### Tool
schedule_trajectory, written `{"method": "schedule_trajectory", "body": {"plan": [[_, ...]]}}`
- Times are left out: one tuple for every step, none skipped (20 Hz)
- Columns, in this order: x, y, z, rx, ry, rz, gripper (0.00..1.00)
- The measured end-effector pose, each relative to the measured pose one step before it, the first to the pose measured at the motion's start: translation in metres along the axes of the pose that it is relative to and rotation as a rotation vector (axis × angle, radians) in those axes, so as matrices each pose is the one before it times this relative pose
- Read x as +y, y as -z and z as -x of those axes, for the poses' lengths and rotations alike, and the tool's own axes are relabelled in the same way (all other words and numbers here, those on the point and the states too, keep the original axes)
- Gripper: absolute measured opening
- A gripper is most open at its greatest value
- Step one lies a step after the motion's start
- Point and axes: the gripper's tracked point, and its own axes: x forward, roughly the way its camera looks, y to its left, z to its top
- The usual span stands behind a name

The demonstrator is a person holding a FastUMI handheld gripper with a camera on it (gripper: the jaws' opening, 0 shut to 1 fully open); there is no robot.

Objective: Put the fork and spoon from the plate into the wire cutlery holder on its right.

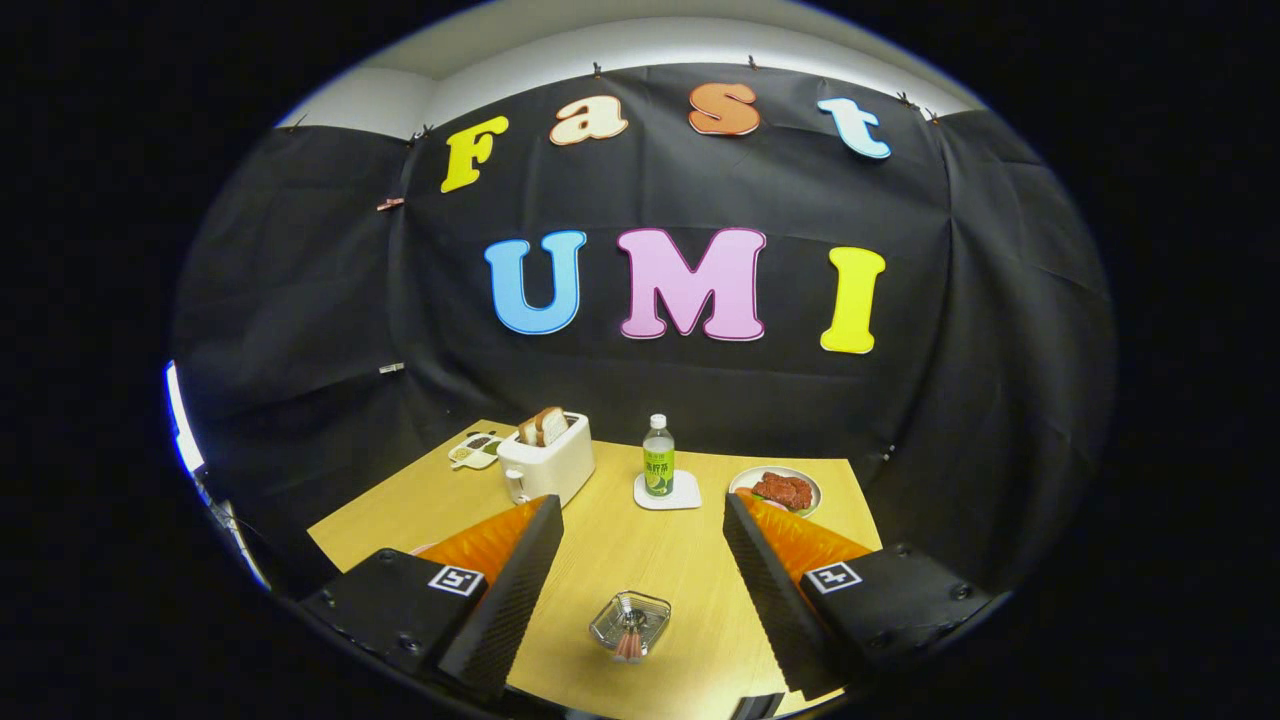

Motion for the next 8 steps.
{"method": "schedule_trajectory", "body": {"plan": [[-0.00351, -0.00107, 0.00197, -0.00116, -0.00083, -0.00238, 1.0], [-0.0021, -0.00207, 0.00355, -0.01043, -0.00104, 0.00437, 1.0], [-0.00286, -0.00074, 0.00143, -0.01071, 0.00045, 0.00778, 0.99], [-0.00137, 0.0033, 0.00075, 0.00349, -0.00263, 0.00883, 0.99], [-0.00271, 0.00319, 0.0005, 0.00961, 0.00169, 0.00524, 0.99], [-0.00331, 0.00165, 0.00041, 0.00326, 0.0016, -0.00166, 0.99], [0.00003, -0.00202, -0.00006, -0.00138, -0.00062, -0.00838, 0.99], [-0.0011, -0.00097, 0.00093, -0.00324, -0.00058, -0.00939, 0.99]]}}
